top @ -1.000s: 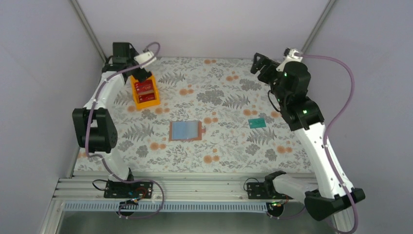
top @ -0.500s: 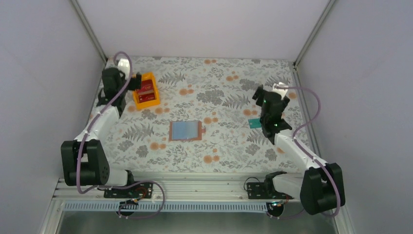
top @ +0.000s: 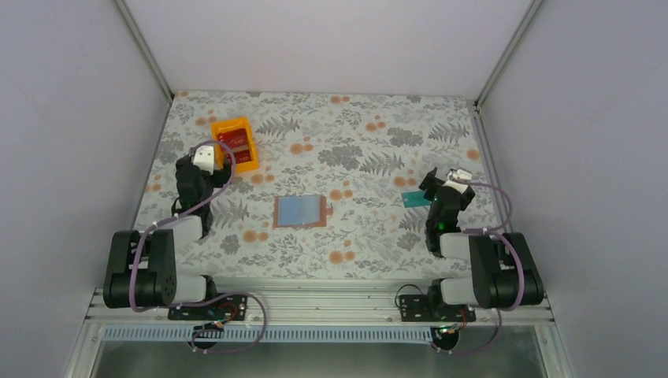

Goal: Take the credit cards out of the card holder

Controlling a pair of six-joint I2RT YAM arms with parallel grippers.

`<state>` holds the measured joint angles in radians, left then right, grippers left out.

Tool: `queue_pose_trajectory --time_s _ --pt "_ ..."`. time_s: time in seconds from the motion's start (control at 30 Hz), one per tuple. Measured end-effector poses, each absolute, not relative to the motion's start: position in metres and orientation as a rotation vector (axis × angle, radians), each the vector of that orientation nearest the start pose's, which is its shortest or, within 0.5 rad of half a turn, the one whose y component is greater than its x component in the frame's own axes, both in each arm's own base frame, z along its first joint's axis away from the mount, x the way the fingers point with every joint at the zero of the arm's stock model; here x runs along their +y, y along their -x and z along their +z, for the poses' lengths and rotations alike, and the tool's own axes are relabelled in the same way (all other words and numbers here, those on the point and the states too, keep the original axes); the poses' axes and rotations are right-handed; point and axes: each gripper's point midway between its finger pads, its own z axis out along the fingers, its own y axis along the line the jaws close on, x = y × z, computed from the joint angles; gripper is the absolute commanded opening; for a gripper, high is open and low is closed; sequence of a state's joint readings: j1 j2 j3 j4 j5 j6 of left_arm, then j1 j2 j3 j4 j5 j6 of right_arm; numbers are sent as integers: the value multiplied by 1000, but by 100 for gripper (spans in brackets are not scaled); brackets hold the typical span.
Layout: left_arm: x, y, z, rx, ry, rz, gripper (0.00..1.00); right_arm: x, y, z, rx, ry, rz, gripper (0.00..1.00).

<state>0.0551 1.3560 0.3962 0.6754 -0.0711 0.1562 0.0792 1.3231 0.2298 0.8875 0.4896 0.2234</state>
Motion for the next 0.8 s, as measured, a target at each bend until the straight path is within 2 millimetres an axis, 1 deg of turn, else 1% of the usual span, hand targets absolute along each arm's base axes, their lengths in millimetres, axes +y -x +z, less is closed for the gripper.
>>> queue_pose_trajectory --time_s 0.07,0.1,0.13,0.23,0.3,0.4,0.47,0.57,0.7,0.8 --pt "32 -387 149 1800 -46 204 100 -55 -348 124 1705 -466 -218 100" --pt "32 -386 153 1780 -46 201 100 -54 -349 124 1702 -460 -213 100" --pt "31 -385 159 1757 -47 197 100 -52 -351 127 1692 -447 -202 100" --pt "32 -384 164 1734 -39 193 100 -45 -356 140 1650 -395 -160 100" --pt "35 -379 159 1720 -30 200 100 -37 -360 143 1644 -340 -130 100" --pt "41 -371 136 1772 -15 210 100 -25 -368 140 1665 -252 -91 100" --pt "42 -372 128 1793 -13 212 100 -20 -372 136 1675 -205 -69 100" --pt "42 -372 130 1785 -14 211 100 -12 -377 127 1707 -134 -30 100" --pt "39 -370 137 1754 -19 193 100 -4 -384 134 1695 -72 10 100" --pt "32 -369 147 1714 -28 146 100 1 -384 135 1693 -44 30 100"
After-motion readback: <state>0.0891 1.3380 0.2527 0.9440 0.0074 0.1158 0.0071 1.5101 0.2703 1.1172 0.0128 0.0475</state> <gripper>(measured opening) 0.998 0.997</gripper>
